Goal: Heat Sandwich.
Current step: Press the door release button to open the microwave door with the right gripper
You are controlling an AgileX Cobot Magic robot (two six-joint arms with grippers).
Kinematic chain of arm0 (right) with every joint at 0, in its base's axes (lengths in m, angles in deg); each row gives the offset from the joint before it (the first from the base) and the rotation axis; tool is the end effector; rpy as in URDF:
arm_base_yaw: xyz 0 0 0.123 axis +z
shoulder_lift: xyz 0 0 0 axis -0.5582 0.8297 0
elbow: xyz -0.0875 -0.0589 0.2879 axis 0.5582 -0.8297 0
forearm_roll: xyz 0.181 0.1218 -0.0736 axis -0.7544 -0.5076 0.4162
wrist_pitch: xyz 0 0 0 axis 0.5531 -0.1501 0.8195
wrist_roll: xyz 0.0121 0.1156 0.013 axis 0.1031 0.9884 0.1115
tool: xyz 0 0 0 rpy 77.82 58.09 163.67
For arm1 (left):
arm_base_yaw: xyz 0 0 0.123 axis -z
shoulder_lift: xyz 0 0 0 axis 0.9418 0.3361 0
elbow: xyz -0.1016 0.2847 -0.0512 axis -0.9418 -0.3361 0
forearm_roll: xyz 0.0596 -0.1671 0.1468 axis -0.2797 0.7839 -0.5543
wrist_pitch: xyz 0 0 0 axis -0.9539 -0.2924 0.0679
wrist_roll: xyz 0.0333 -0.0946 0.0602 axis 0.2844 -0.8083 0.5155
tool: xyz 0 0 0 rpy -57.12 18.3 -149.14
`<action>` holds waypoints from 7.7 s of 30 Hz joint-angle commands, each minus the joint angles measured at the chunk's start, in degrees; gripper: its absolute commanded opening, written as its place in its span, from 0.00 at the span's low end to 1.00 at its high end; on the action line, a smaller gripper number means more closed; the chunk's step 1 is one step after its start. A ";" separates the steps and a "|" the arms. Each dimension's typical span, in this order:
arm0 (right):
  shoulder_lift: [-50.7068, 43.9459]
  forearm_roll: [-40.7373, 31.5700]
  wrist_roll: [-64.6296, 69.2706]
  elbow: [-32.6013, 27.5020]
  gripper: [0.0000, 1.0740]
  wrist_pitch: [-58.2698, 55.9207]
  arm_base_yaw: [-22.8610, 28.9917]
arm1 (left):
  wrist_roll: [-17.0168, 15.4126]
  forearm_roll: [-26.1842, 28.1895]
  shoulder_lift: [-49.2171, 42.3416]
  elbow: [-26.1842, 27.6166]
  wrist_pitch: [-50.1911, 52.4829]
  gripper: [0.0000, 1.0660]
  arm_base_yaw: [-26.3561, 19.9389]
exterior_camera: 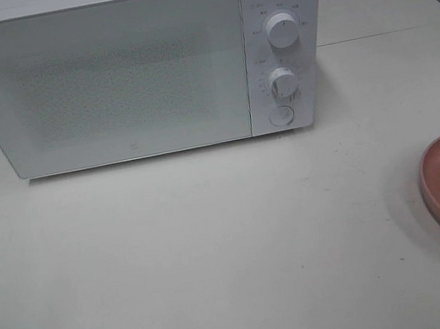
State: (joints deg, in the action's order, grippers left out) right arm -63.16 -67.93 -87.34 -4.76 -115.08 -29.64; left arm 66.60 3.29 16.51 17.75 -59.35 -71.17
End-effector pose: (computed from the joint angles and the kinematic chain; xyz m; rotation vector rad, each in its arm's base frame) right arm -0.0208 0.0047 0.2596 -0.0830 1.9795 0.1180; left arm -0.0265 -0.0147 0.2579 0.0425 2.0377 -0.1285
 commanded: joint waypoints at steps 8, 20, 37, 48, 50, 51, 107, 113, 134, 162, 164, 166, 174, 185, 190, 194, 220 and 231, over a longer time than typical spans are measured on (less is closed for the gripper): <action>-1.26 -0.06 0.06 0.00 0.71 0.23 -0.11 | 0.11 0.57 -1.26 -0.11 0.80 0.91 0.17; 3.38 0.17 -0.23 4.53 0.77 2.98 -0.11 | 0.11 0.57 -1.26 -0.11 0.80 0.91 0.17; 21.72 0.46 -0.80 5.16 0.78 21.31 -0.11 | 0.11 0.57 -1.26 -0.11 0.80 0.91 0.17; 36.61 0.74 -0.74 5.16 0.76 32.83 -0.11 | 0.11 0.57 -1.26 -0.11 0.80 0.91 0.17; 39.02 0.74 -0.74 5.16 0.76 34.95 -0.11 | 0.11 0.57 -1.26 -0.11 0.80 0.91 0.17; 39.02 0.74 -0.74 5.16 0.76 34.95 -0.11 | 0.11 0.57 -1.26 -0.11 0.80 0.91 0.17; 92.36 -43.72 -22.63 -7.10 0.72 116.20 37.18 | 0.11 0.57 -1.26 -0.11 0.80 0.91 0.17; 95.40 -47.21 -22.63 -4.18 0.71 116.88 41.94 | 0.11 0.57 -1.26 -0.11 0.80 0.91 0.17; 98.03 -48.70 6.47 -2.81 0.71 115.22 45.26 | 0.11 0.57 -1.26 -0.11 0.80 0.91 0.17; 98.03 -46.58 71.73 -2.81 0.10 115.28 45.26 | 0.11 0.57 -1.26 -0.11 0.80 0.91 0.17; 98.03 -46.58 71.73 -2.81 0.05 114.88 45.26 | 0.11 0.57 -1.26 -0.11 0.80 0.91 0.17; 98.03 -46.93 71.73 -2.81 0.00 113.79 45.26 | 0.11 0.57 -1.26 -0.11 0.80 0.91 0.17; 99.01 -47.04 71.79 -2.81 0.00 113.10 45.03 | 0.11 0.57 -1.26 -0.11 0.80 0.91 0.17; 103.99 -42.28 75.17 -0.69 0.00 112.87 41.60 | 0.11 0.57 -1.26 -0.11 0.80 0.91 0.17; 105.31 -40.28 75.00 1.78 0.00 111.10 38.33 | 0.11 0.57 -1.26 -0.11 0.80 0.91 0.17; 107.66 -38.39 75.00 4.30 0.00 109.78 36.21 | 0.11 0.57 -0.97 -0.11 0.80 0.91 0.17; 118.89 -30.31 78.21 17.30 0.00 105.60 27.73 | 0.11 0.57 -0.92 -0.11 0.80 0.91 0.17; 121.70 -33.58 76.72 21.31 0.00 105.60 27.73 | 0.11 0.57 -0.92 -0.11 0.80 0.91 0.17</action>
State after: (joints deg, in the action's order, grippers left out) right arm 57.79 -101.57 -9.82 15.87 -9.37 -1.68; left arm 66.60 3.29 16.51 17.75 -59.35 -71.17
